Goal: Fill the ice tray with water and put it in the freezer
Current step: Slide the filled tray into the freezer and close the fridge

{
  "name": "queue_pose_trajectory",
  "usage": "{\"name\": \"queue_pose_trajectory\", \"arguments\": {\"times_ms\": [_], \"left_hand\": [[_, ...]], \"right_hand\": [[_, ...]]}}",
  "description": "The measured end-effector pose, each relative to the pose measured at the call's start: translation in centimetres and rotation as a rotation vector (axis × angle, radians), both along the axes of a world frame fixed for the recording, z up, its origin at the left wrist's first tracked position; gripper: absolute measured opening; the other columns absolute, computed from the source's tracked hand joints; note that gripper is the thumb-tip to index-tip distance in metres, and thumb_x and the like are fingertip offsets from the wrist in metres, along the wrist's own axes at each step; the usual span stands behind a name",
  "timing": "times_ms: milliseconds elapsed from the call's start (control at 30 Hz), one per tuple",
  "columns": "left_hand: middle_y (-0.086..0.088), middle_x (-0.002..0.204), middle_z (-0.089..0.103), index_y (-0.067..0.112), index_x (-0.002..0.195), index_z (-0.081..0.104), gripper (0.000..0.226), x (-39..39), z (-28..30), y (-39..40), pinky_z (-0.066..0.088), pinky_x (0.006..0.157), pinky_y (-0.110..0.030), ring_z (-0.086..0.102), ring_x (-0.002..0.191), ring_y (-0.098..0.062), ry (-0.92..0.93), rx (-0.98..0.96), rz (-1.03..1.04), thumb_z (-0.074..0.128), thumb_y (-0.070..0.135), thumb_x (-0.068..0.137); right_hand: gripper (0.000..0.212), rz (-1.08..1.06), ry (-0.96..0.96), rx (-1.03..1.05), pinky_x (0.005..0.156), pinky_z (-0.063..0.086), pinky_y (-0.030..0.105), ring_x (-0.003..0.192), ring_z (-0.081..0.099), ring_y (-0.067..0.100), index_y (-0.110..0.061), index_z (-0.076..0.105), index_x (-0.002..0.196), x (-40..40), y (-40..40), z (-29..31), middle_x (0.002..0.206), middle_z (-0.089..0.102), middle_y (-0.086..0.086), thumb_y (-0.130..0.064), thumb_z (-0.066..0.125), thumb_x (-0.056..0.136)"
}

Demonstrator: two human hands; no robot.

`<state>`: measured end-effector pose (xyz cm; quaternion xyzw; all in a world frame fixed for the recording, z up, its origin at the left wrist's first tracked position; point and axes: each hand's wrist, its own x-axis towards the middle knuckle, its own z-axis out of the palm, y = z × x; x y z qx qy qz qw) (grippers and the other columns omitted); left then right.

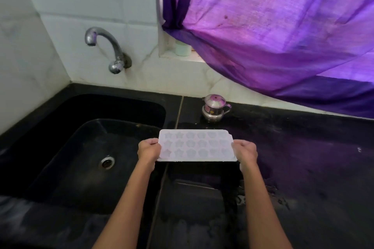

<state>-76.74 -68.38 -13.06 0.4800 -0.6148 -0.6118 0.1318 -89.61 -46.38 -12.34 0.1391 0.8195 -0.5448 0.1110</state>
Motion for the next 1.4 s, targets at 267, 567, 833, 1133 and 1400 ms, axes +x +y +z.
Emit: {"name": "queue_pose_trajectory", "arguments": {"times_ms": [267,567,833,1133,1400], "left_hand": [[-0.011,0.100,0.069,0.002,0.111,0.063,0.030,13.0,3.3,0.2,0.051,0.065,-0.029,0.066,0.091,-0.025,0.188,-0.026,0.363,0.054,-0.007,0.084],[-0.001,0.087,0.069,0.005,0.108,0.064,0.028,32.0,4.6,5.0,0.052,0.057,-0.024,0.066,0.079,-0.016,0.255,-0.111,0.872,0.055,-0.008,0.085],[-0.001,0.083,0.075,0.012,0.103,0.070,0.036,47.9,6.4,13.0,0.055,0.061,-0.026,0.072,0.077,-0.016,0.296,-0.244,1.248,0.051,-0.013,0.084],[0.000,0.080,0.076,0.019,0.088,0.072,0.043,60.8,8.8,23.4,0.052,0.053,-0.017,0.072,0.071,-0.012,0.285,-0.447,1.551,0.049,-0.016,0.083],[0.003,0.084,0.076,0.023,0.093,0.071,0.037,68.5,9.1,33.9,0.055,0.054,-0.020,0.072,0.075,-0.011,0.173,-0.502,1.929,0.053,-0.009,0.086]], "right_hand": [[0.017,0.347,0.095,-0.155,0.066,0.042,0.024,0.073,0.054,0.000,-0.025,0.067,0.082,5.7,-5.5,2.8,0.077,0.062,-0.013,-0.010,0.059,0.085],[0.021,0.813,0.124,-0.270,0.065,0.045,0.023,0.078,0.059,0.002,-0.029,0.066,0.074,19.5,-13.0,4.6,0.078,0.066,-0.014,-0.011,0.057,0.081],[0.013,1.178,0.100,-0.397,0.063,0.047,0.022,0.081,0.063,0.002,-0.029,0.069,0.077,36.9,-16.9,5.1,0.083,0.069,-0.014,-0.020,0.060,0.079],[0.010,1.584,0.132,-0.536,0.059,0.044,0.019,0.073,0.062,0.001,-0.026,0.068,0.077,55.5,-17.2,6.6,0.077,0.067,-0.013,-0.019,0.062,0.080],[0.013,1.937,-0.002,-0.609,0.057,0.045,0.024,0.051,0.058,-0.005,-0.025,0.068,0.066,71.3,-12.6,6.7,0.056,0.066,-0.019,-0.034,0.060,0.063]]}}
